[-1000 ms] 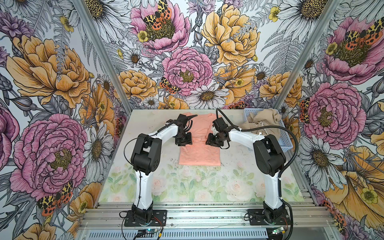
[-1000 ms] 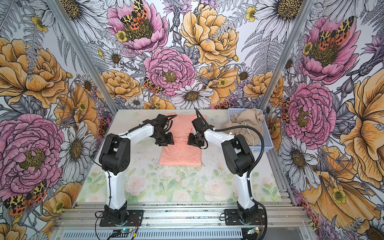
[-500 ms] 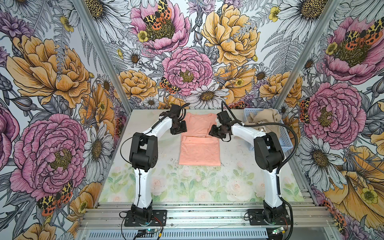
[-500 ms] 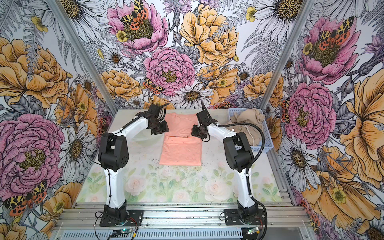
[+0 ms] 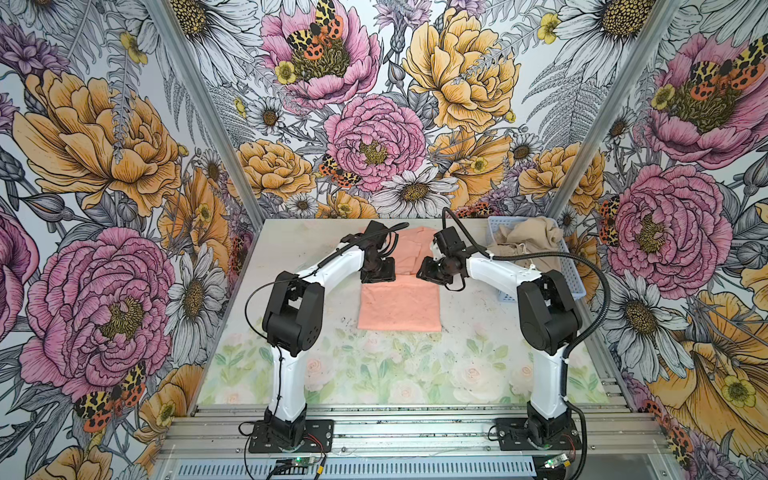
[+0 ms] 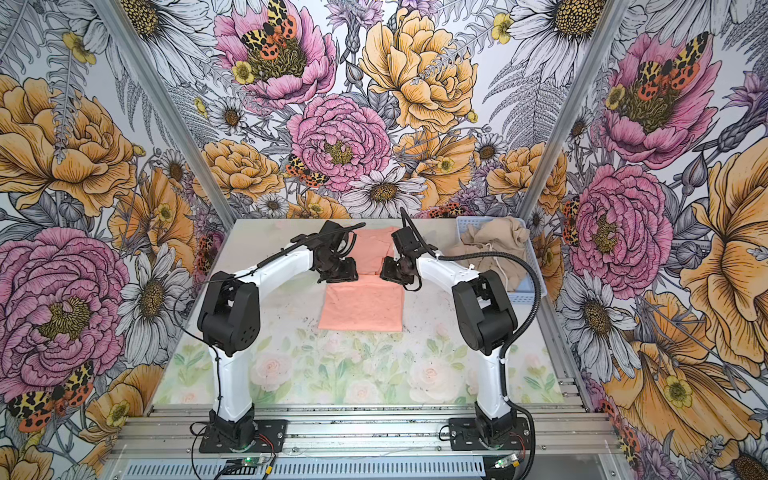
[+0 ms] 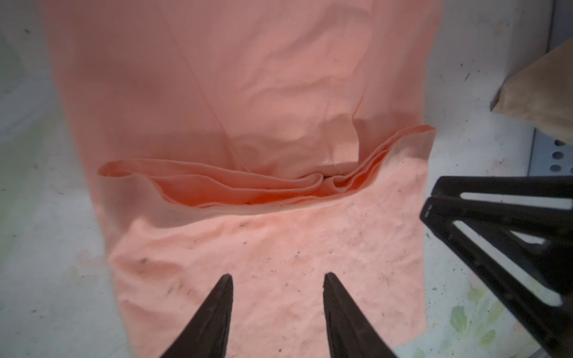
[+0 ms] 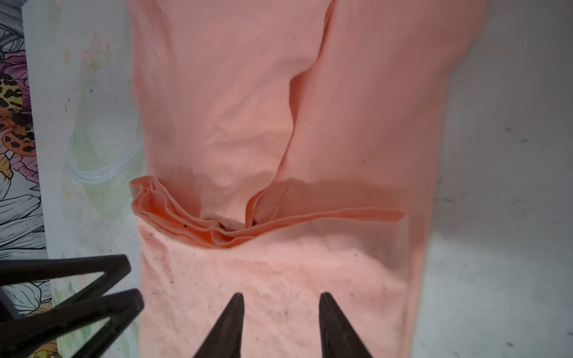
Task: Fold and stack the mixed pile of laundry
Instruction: 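Move both grippers to the folded shirt's edge nearest the robot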
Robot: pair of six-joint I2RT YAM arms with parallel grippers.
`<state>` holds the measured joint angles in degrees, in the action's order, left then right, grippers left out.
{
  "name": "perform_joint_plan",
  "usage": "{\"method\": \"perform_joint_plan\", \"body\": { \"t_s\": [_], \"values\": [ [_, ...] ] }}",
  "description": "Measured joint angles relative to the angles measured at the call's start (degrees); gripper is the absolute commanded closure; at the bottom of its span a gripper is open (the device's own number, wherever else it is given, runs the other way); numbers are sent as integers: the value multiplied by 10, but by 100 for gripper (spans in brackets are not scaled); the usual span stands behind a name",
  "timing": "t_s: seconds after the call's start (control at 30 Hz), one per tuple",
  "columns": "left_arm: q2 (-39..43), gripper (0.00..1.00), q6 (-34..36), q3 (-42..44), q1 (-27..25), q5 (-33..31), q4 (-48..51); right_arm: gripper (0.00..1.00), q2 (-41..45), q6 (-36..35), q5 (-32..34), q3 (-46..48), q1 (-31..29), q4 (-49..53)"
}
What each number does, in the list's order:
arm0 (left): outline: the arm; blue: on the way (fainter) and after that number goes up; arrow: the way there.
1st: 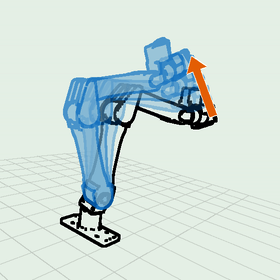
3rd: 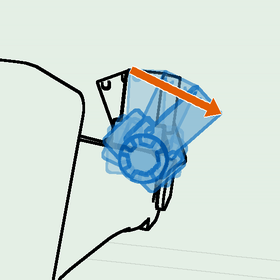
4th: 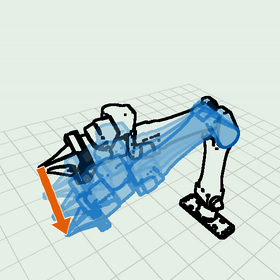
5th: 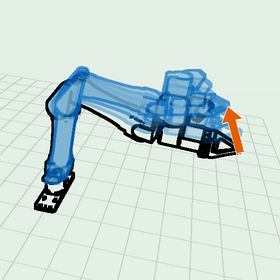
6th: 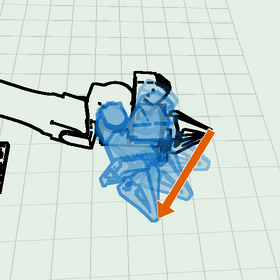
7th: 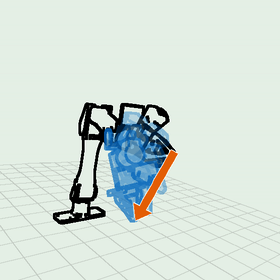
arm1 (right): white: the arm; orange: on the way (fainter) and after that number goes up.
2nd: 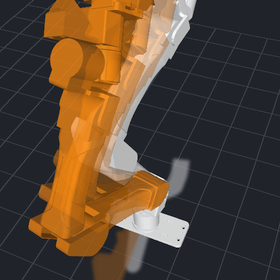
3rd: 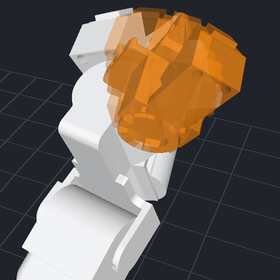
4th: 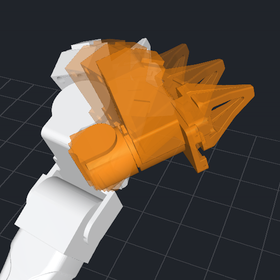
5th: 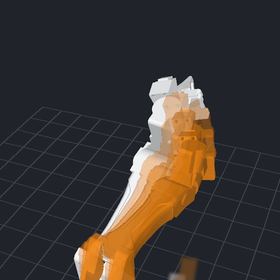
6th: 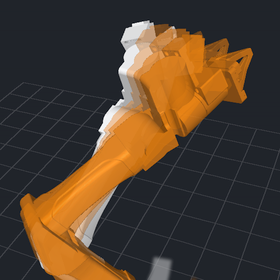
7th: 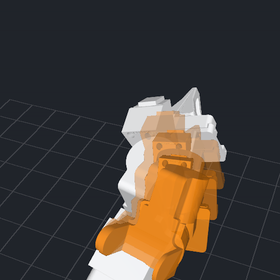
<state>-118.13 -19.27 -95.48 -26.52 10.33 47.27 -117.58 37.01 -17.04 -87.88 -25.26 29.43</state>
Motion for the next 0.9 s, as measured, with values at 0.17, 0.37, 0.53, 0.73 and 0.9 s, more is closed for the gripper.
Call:
{"method": "perform_joint_plan", "body": {
  "t_s": [0.17, 0.37, 0.53, 0.73, 0.9],
  "values": [
    [-50, 51, 2, -26, 2, 2, -3, 59, -53, 4, -1, -42, -5, -2],
    [-76, 51, 2, -38, 36, 0, -5, 60, -97, 7, 1, -95, 0, -2],
    [-98, 51, 2, -50, 62, 5, -15, 60, -125, 7, 1, -118, 6, -4],
    [-95, 51, 2, -49, 67, 6, -18, 58, -127, 6, 3, -122, 10, -4],
    [-52, 43, -2, -7, 68, -4, -24, 50, -99, -1, 15, -107, 15, 3]
  ]
}}
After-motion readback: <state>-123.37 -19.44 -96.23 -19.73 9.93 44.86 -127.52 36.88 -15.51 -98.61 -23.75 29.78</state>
